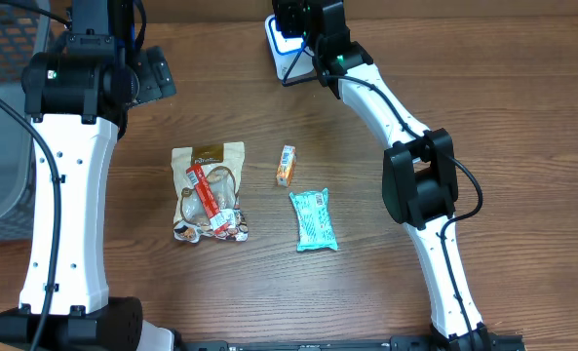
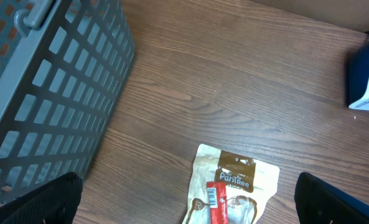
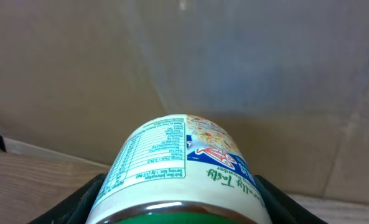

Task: Scan the item barcode
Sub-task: 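Carry the jar to the white scanner and hold its label there, then move the jar right and set it down on the table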

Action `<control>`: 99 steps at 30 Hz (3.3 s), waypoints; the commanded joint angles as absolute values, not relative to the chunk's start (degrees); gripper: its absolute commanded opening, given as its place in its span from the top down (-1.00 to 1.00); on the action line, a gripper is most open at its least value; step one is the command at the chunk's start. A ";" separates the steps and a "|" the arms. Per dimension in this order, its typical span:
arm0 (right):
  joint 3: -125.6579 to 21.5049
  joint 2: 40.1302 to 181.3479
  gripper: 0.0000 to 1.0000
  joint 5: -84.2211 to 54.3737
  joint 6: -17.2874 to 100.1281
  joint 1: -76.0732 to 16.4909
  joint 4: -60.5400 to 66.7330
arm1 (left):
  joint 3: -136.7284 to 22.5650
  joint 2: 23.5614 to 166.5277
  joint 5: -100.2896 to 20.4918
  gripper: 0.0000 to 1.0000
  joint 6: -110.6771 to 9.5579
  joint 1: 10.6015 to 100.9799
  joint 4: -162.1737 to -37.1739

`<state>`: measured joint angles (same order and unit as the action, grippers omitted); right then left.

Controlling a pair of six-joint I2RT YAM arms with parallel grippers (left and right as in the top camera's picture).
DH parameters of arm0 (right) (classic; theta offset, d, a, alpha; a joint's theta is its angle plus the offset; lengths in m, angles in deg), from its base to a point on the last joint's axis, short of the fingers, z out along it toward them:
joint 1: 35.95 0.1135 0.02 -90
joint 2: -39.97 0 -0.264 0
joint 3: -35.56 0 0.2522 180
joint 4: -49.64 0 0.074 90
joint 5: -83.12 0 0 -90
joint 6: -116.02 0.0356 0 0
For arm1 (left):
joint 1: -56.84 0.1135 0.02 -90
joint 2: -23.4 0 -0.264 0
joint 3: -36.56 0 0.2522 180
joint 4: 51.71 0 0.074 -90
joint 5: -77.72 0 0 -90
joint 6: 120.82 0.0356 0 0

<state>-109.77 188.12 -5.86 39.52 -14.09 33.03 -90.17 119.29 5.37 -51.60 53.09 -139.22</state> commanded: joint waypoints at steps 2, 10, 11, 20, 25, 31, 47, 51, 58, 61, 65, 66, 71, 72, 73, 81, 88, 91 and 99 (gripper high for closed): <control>-110.58 188.06 0.92 -7.02 39.69 -13.87 34.36 | -90.65 118.88 6.11 -0.99 -50.94 52.96 -139.16; -110.58 189.89 0.92 -7.02 39.69 -13.87 34.65 | -90.65 118.88 6.11 -1.00 -50.94 52.98 -139.16; -110.58 189.89 0.92 -7.02 39.72 -13.87 34.97 | -90.65 118.88 6.11 -1.00 -50.94 52.96 -139.16; -110.58 189.89 0.92 -7.02 39.72 -13.87 36.29 | -90.65 118.88 6.13 -1.00 -50.94 52.96 -139.18; -110.60 189.87 0.93 -7.02 39.72 -13.87 36.64 | -90.65 118.88 6.11 -1.00 -50.94 52.98 -139.16; -110.60 187.47 0.93 -7.00 39.69 -14.28 39.63 | -90.65 118.88 6.11 -1.00 -50.94 52.98 -139.16; -110.60 161.17 0.93 -6.96 39.72 -15.29 0.42 | -90.65 118.88 6.11 -1.00 -50.94 52.98 -139.18; -110.60 156.19 0.93 -6.98 43.98 -17.50 -17.85 | -90.65 118.88 6.13 -0.99 -50.94 52.96 -139.16; -110.29 155.56 0.93 -6.98 51.23 -26.87 -46.79 | -90.65 118.88 6.11 -1.00 -50.94 52.96 -139.18; -107.58 156.08 0.93 -6.98 51.23 -30.96 -52.85 | -90.65 118.88 6.11 -0.99 -50.94 52.98 -139.16; -100.22 156.08 0.93 -6.98 51.19 -35.33 -53.57 | -90.65 118.88 6.11 -1.00 -50.94 52.98 -139.18; -97.72 156.08 0.93 -6.96 51.17 -36.38 -53.04 | -90.65 118.88 6.11 -0.99 -50.94 52.98 -139.16; -86.38 156.08 0.93 -6.96 51.17 -40.36 -48.17 | -90.65 118.88 6.11 -1.00 -50.94 52.96 -139.16; -84.39 156.08 0.93 -6.96 51.19 -40.99 -46.97 | -90.65 118.88 6.11 -1.00 -50.94 52.98 -139.16; -82.62 156.08 0.93 -6.96 51.19 -41.58 -45.70 | -90.65 118.88 6.11 -0.99 -50.94 52.98 -139.16; -71.56 156.08 0.93 -6.96 51.34 -45.45 -36.34 | -90.65 118.88 6.11 -0.99 -50.94 52.96 -139.16; -67.69 156.08 0.84 -5.41 51.34 -46.85 -33.07 | -90.65 118.88 6.13 -1.00 -50.94 53.07 -139.16; -67.04 156.08 0.84 -4.79 51.34 -46.85 -31.80 | -90.65 118.88 6.11 -1.00 -50.94 53.07 -139.16; -65.57 156.08 -0.14 -4.81 51.32 -46.85 -30.73 | -90.65 118.88 6.13 -1.00 -50.94 53.07 -139.16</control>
